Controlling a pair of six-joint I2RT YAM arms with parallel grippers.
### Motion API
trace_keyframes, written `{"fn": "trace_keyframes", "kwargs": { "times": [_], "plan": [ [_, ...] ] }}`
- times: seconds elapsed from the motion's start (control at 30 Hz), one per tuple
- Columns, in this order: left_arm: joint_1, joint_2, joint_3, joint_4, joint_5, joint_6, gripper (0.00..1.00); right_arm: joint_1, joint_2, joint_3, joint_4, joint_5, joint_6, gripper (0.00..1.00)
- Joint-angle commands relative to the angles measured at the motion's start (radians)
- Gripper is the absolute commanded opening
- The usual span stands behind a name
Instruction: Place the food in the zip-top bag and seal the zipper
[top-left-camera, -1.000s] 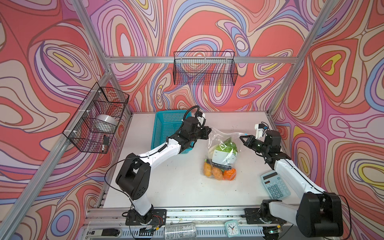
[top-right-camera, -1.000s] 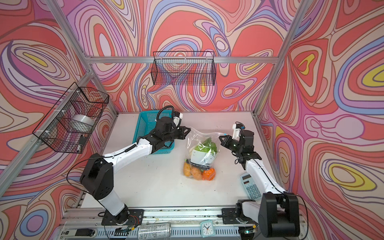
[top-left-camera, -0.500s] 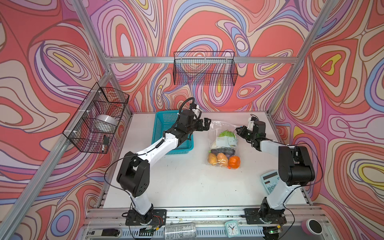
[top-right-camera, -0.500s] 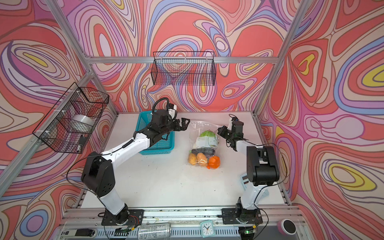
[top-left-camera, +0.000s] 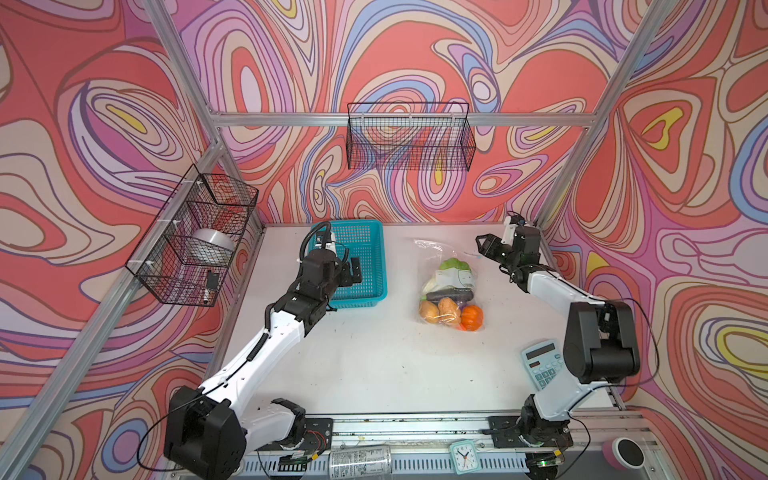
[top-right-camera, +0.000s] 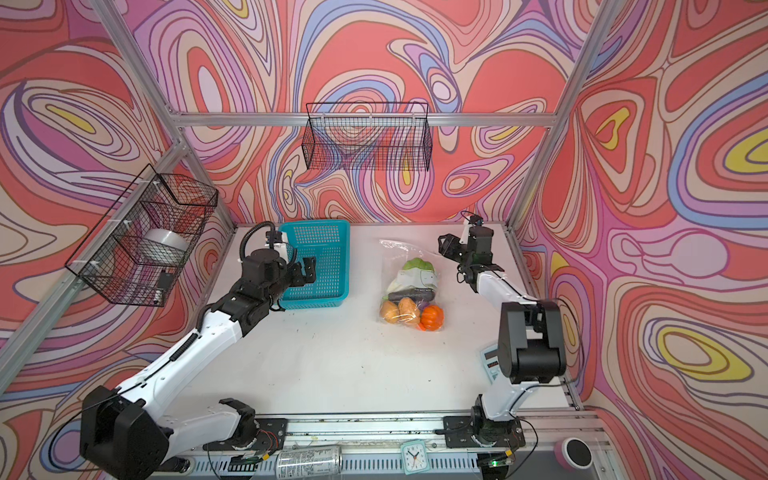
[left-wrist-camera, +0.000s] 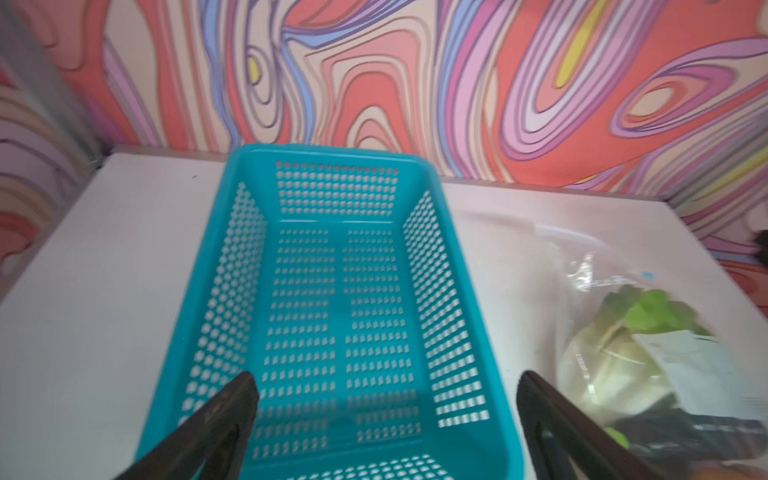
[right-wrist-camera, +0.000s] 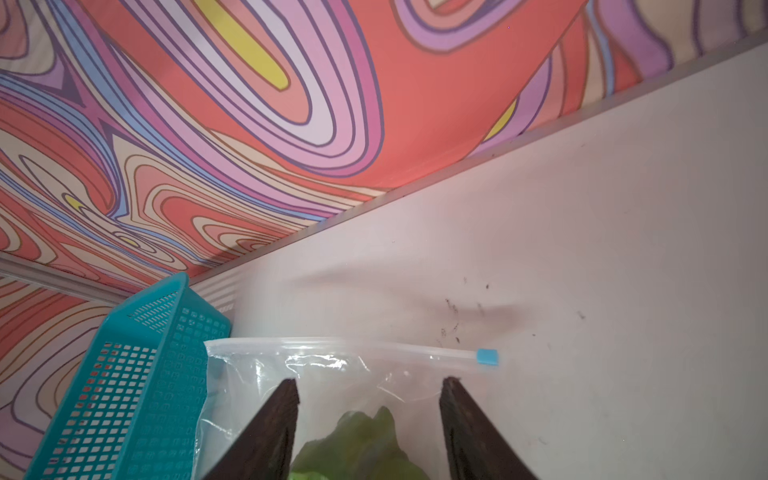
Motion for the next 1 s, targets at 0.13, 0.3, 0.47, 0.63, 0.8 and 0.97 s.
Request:
{"fn": "trace_keyframes", "kwargs": {
  "times": [0.13,0.3,0.47,0.63,0.8,0.97],
  "plan": [
    [0.123,-0.104,-0.182,0.047,-0.252,0.053,1.00,-0.014,-0.192,-0.301,-0.006,0.289,-0.195,0.67],
    [0.149,-0.122,-0.273,0.161,-0.412,0.084,1.00,-0.019,-0.181,-0.460,0.178,0.342,-0.213,0.69],
    [0.197,-0.103,-0.308,0.183,-0.460,0.063,1.00,-0.019,-0.127,-0.575,0.415,0.370,-0.217,0.67],
    [0.217,-0.086,-0.357,0.266,-0.469,0.076,1.00,-0.019,-0.068,-0.569,0.542,0.371,-0.291,0.66],
    [0.220,-0.041,-0.454,0.457,-0.418,0.137,1.00,-0.017,0.039,-0.567,0.702,0.327,-0.319,0.68],
    [0.221,0.040,-0.518,0.672,-0.344,0.209,1.00,-0.010,0.086,-0.641,0.874,0.314,-0.329,0.94]
  ]
}}
